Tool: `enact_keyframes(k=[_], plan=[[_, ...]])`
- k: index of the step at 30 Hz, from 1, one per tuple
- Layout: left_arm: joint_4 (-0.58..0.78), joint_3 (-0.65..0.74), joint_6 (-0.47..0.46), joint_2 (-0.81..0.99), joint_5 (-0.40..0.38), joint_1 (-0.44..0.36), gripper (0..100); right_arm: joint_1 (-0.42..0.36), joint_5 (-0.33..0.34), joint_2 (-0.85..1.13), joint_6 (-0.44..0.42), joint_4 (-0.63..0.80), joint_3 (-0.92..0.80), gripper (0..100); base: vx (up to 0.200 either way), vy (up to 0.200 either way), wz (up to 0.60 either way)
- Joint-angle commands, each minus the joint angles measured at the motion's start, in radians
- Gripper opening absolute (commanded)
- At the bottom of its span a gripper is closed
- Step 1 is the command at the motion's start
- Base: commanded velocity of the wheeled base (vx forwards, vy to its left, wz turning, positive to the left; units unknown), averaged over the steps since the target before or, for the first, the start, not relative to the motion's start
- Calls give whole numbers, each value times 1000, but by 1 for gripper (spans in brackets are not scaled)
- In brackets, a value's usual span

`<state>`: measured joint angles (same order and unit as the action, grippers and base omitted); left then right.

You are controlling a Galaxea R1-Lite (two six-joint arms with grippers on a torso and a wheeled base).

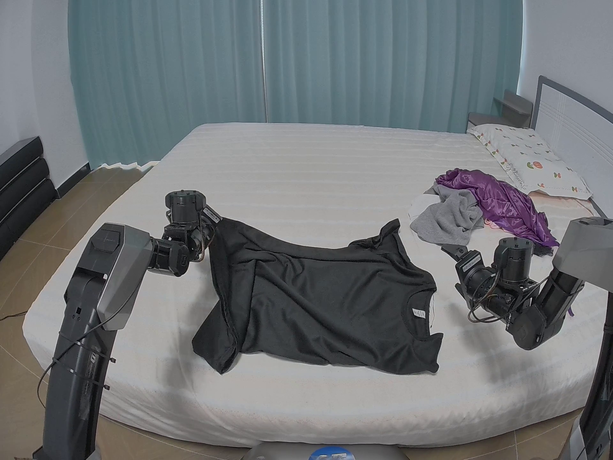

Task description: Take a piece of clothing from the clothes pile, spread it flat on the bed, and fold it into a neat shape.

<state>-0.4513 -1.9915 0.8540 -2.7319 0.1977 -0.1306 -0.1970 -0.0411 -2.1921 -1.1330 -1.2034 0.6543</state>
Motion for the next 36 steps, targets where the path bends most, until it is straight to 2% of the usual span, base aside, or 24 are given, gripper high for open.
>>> enact_keyframes(k=[1, 5, 13, 23, 28, 29, 36], plan=[[-43, -9, -59, -3, -4, 23, 0, -5, 0, -9, -4, -1, -4, 100, 0, 0, 0], [-104, -9, -136, -19, -6, 39, 0, -7, 0, -9, -11, -1, -7, 100, 0, 0, 0], [-178, -9, -155, -9, -4, 46, 0, -7, 0, -12, -11, -18, -24, 100, 0, 0, 0], [-277, -9, -325, -2, -14, 71, 0, -9, -2, -28, -10, -50, -36, 100, 0, 0, 0], [-302, -9, -359, -6, -15, 82, 0, -9, -2, -26, -10, -50, -41, 100, 0, 0, 0], [-300, -9, -359, -6, -15, 82, 100, -10, -2, -26, -10, -50, -41, 100, 0, 0, 0], [-288, -9, -359, -51, -23, 78, 100, -12, -2, -23, -10, -51, -44, 100, 0, 0, 0]])
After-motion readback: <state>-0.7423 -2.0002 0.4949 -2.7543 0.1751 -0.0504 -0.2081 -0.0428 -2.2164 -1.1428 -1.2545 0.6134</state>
